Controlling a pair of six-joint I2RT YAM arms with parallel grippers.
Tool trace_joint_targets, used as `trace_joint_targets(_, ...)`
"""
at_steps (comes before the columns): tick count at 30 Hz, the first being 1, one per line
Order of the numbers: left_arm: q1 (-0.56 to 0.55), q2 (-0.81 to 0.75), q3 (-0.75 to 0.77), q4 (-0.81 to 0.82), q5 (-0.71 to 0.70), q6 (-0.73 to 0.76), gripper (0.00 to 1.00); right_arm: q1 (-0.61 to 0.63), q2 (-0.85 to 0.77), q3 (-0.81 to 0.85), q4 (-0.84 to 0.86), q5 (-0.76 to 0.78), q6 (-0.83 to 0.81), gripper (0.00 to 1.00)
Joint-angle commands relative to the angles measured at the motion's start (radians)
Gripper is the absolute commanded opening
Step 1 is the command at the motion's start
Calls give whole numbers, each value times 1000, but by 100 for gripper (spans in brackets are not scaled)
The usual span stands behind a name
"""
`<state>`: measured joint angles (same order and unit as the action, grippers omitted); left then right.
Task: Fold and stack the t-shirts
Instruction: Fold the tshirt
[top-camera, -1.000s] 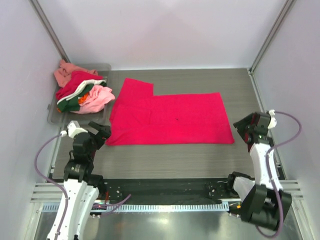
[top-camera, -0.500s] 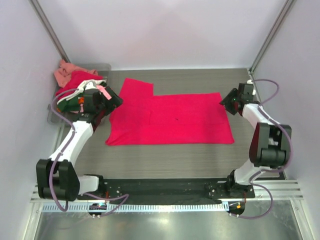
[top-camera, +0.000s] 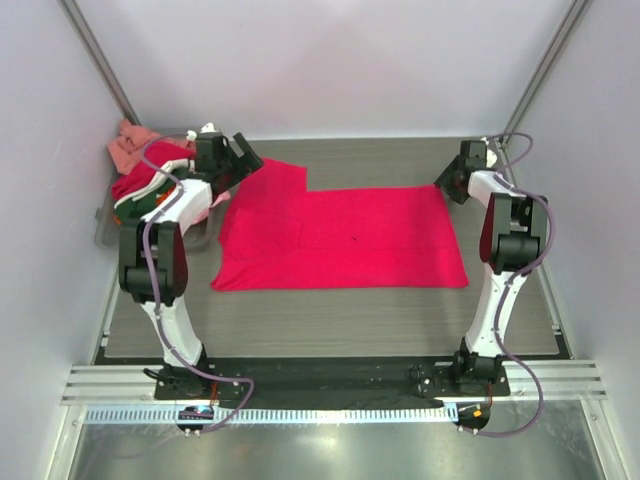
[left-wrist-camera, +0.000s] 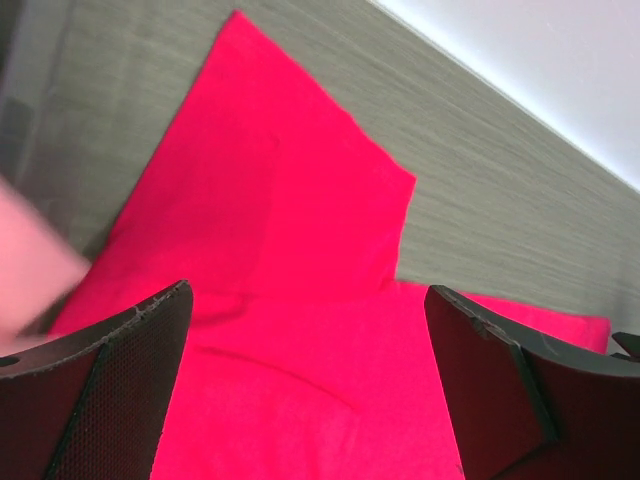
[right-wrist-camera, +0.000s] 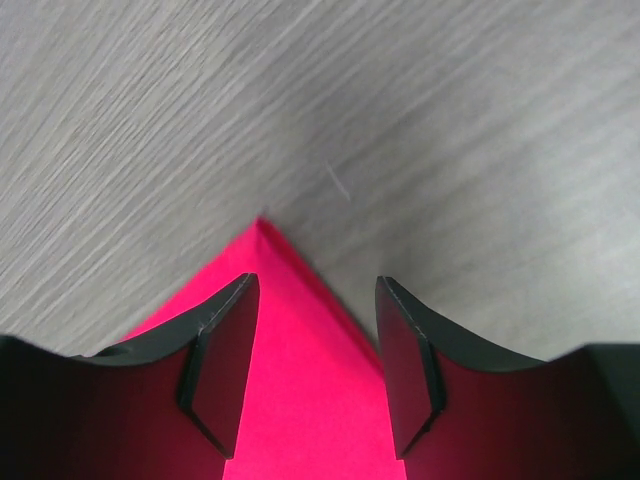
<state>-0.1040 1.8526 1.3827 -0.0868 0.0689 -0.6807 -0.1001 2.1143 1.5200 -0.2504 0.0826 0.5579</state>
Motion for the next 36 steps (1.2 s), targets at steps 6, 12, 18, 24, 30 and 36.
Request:
trace_joint_targets(6, -16, 180, 240, 22, 14, 24, 97, 11, 174, 206, -18, -70, -10, 50)
trace_joint_targets(12, -16, 250, 315, -24, -18, 52, 97, 25, 182, 210, -29, -70, -21, 47)
trace_joint_targets(18, -14, 290, 380, -71, -57, 78, 97, 53, 136, 164, -55, 0, -58, 42)
trace_joint_targets(24, -14, 318, 424, -83, -54, 75, 97, 76, 122, 141, -81, 66, -82, 38)
trace_joint_targets(30, -14, 352, 483, -125, -58, 92, 97, 77, 118, 135, -104, 147, -73, 38)
trace_joint_targets(36, -14, 353, 486, -125, -61, 93, 97, 76, 127, 175, -142, 209, -72, 46)
